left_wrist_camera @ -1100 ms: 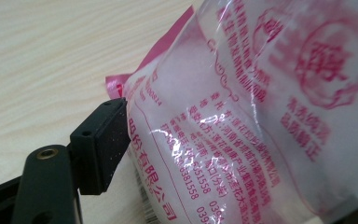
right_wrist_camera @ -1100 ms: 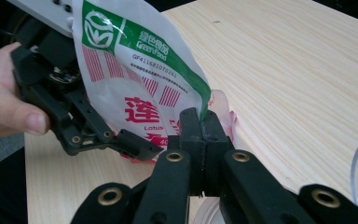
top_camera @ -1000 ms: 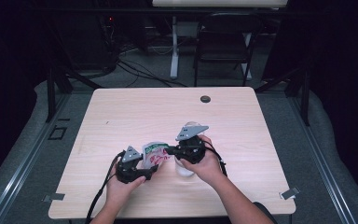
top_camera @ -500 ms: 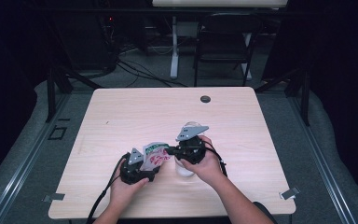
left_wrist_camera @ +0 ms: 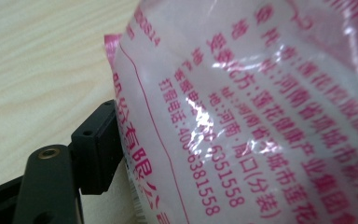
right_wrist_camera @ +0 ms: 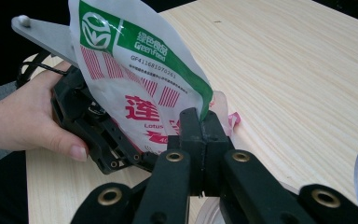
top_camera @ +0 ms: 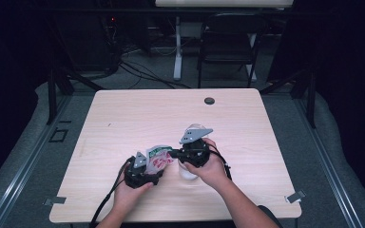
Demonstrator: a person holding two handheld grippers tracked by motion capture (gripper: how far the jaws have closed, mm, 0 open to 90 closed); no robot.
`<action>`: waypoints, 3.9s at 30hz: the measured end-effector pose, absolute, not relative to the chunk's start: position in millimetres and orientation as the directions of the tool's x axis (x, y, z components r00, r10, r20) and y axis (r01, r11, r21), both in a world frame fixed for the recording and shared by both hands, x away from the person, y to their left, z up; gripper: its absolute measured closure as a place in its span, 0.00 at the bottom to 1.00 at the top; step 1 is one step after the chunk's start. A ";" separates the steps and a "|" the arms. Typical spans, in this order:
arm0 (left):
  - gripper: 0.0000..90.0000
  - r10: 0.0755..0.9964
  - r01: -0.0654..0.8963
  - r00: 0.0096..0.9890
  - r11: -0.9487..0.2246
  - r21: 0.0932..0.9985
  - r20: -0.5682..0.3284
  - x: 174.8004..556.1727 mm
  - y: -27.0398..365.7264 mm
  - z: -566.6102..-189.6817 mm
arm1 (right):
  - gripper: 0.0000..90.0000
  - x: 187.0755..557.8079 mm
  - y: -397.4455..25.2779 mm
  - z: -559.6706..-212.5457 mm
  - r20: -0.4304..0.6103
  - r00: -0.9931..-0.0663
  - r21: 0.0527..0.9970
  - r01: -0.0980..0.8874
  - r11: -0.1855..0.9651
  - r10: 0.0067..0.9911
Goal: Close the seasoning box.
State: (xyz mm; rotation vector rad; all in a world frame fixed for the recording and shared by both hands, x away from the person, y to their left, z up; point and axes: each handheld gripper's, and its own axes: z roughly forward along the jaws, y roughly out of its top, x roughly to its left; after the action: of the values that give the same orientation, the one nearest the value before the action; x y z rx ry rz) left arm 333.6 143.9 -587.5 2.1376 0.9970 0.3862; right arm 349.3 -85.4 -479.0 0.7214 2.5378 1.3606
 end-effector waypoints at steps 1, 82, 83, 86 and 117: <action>0.30 0.759 0.541 0.650 -0.432 0.722 -0.033 333.9 143.3 -588.1 | 1.00 349.3 -85.3 -479.2 0.073 -0.868 0.820 0.333 0.466 0.492; 0.65 0.789 0.526 0.615 -0.410 0.745 -0.001 331.0 147.1 -579.6 | 1.00 345.4 -86.7 -477.7 0.061 -0.867 0.837 0.315 0.448 0.495; 0.65 0.788 0.525 0.615 -0.417 0.742 0.007 330.9 147.6 -578.2 | 1.00 345.5 -87.3 -477.5 0.060 -0.867 0.837 0.314 0.449 0.494; 0.65 0.790 0.511 0.611 -0.444 0.736 0.053 329.7 147.0 -571.8 | 1.00 345.4 -88.8 -476.8 0.062 -0.867 0.841 0.312 0.442 0.494; 0.67 0.745 0.372 0.589 -0.594 0.713 0.313 320.8 150.1 -539.0 | 0.86 333.4 -98.0 -465.2 0.062 -0.873 0.875 0.281 0.395 0.483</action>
State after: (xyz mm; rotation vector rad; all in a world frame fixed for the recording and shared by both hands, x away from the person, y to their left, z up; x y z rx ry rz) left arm 320.8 150.1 -539.0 2.2211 0.8828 0.8138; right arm 333.4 -98.0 -465.2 0.6809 2.4486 1.4750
